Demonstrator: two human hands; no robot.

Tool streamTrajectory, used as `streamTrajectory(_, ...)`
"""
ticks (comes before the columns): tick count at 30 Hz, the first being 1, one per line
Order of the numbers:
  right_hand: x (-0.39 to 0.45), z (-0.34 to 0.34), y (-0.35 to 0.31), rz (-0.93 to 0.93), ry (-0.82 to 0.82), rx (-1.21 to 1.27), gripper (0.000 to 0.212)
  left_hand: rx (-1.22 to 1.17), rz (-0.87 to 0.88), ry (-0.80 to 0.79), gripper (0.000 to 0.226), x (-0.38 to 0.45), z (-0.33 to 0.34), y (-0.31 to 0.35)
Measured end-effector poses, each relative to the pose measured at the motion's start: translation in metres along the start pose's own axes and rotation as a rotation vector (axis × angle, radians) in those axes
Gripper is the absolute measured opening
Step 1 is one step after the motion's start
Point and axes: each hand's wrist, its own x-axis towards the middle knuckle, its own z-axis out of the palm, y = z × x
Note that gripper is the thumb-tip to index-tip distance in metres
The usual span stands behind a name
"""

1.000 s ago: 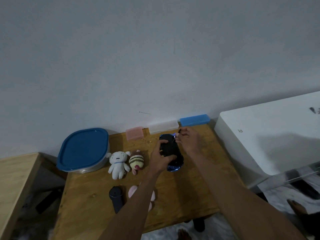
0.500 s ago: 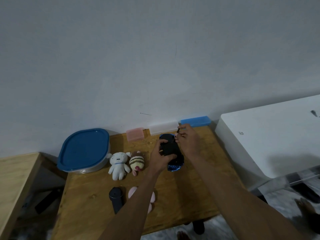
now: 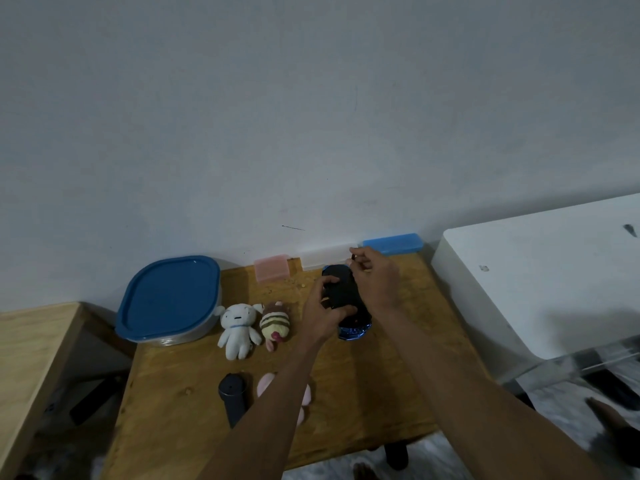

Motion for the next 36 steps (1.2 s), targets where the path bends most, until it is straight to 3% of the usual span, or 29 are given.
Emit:
streamTrajectory(21, 0.005, 0.002, -0.011, -0.048, 0.041, -0.030, 0.029, -0.027, 0.010, 0.008, 0.059, 0.002, -0.006, 0.006)
streamTrajectory(30, 0.008, 0.000, -0.011, -0.039, 0.048, 0.036, 0.011, -0.048, 0.008, 0.019, 0.057, 0.001, -0.006, 0.008)
streamTrajectory(36, 0.008, 0.000, -0.010, -0.031, 0.021, 0.065, 0.019, -0.066, 0.011, 0.019, 0.056, 0.001, -0.007, 0.011)
